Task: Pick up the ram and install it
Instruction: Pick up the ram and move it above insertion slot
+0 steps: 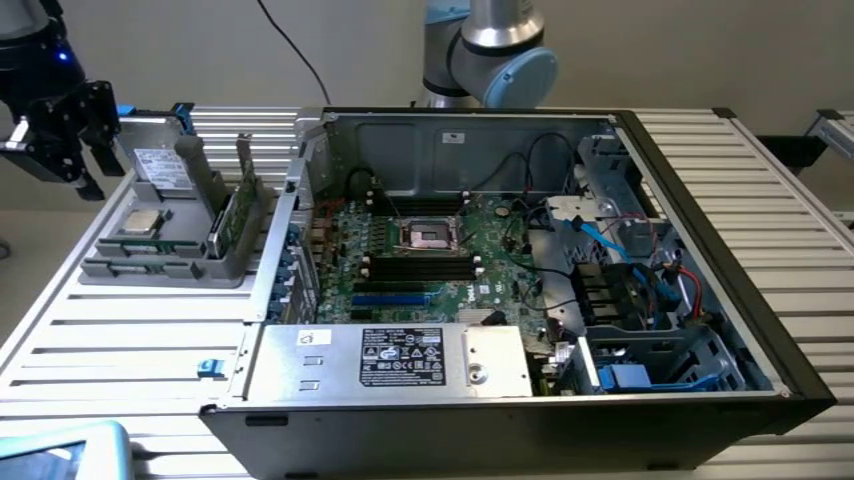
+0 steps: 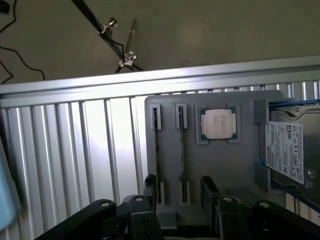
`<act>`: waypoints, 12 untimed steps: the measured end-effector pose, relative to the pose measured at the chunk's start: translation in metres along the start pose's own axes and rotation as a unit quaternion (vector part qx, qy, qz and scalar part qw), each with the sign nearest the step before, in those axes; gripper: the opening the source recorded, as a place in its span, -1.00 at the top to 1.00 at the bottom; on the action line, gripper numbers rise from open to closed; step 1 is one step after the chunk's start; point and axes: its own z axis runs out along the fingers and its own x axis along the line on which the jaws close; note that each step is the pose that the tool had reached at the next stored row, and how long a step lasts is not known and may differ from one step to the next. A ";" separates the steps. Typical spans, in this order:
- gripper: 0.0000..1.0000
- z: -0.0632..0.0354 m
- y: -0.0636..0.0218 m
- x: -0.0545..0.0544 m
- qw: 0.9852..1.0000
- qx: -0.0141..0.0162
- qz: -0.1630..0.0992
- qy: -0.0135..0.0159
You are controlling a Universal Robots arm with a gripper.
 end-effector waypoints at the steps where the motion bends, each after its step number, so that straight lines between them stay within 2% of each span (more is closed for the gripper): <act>1: 0.02 0.0018 -0.0004 0.000 1.000 0.000 0.000 0.000; 12: 0.02 0.0217 -0.0046 0.003 1.000 0.000 0.000 0.001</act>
